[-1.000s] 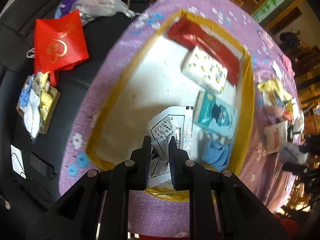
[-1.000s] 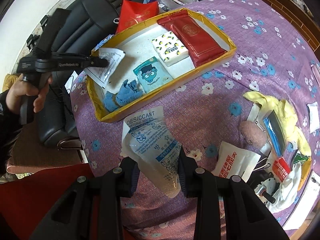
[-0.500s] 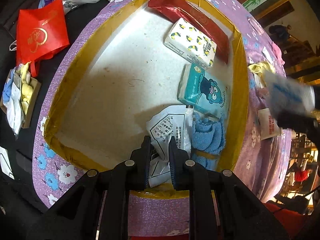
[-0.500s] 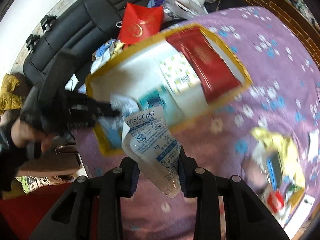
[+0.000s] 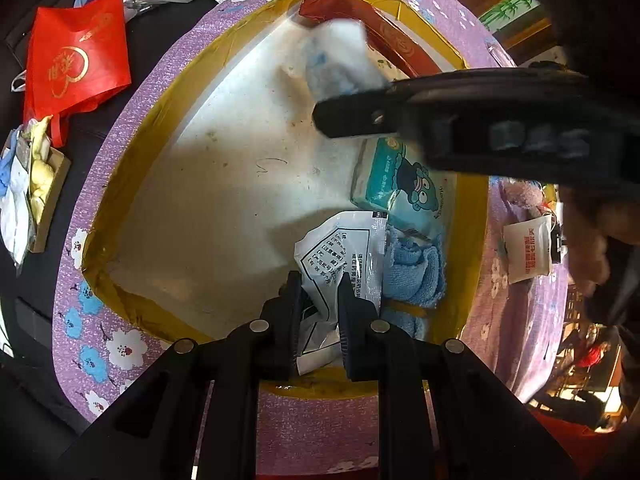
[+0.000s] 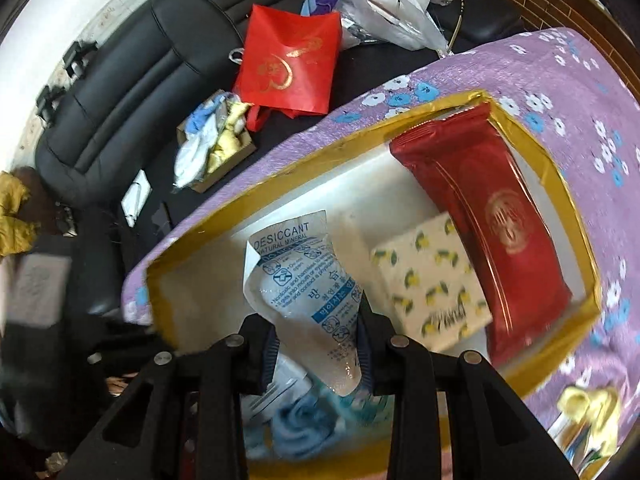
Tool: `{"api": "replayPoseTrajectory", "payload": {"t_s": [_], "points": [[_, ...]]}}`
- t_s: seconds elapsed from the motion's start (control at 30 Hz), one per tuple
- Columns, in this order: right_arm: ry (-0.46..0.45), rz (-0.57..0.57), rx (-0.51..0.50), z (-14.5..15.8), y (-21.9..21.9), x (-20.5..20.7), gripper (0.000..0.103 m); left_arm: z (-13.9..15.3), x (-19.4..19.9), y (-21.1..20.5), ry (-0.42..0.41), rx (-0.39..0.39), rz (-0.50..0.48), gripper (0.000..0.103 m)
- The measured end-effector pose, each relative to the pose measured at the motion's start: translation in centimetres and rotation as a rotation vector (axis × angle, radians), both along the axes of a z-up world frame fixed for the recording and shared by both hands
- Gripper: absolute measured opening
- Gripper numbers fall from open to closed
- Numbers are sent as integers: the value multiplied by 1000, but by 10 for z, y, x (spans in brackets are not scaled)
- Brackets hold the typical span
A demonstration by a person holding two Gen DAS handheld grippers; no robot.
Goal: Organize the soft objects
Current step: 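Open both grippers over the foam box to drop the two packets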
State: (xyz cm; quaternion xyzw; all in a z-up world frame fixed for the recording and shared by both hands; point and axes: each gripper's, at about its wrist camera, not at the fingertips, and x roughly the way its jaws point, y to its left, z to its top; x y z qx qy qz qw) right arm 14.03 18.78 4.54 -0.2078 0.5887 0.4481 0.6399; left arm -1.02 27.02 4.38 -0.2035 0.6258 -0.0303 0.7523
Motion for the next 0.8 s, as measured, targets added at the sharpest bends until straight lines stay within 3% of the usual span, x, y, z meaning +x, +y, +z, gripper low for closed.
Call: {"api": "replayPoseTrajectory", "payload": {"t_s": [0.2,0.6,0.73,0.8], "points": [[-104,40,-92,-9,-10,-4,29,0,-1,4,-6,-12,-2,16],[-128,37,-77,-8,-9,-9,36,2,-1,5,-5,-17,12,17],[-113,44,-63,-4,-12,-12,49,5,-2,7,-1,-27,34,27],[-108,40,-49,1,-16,-14,52,8,-3,8,-8,-33,44,43]]}}
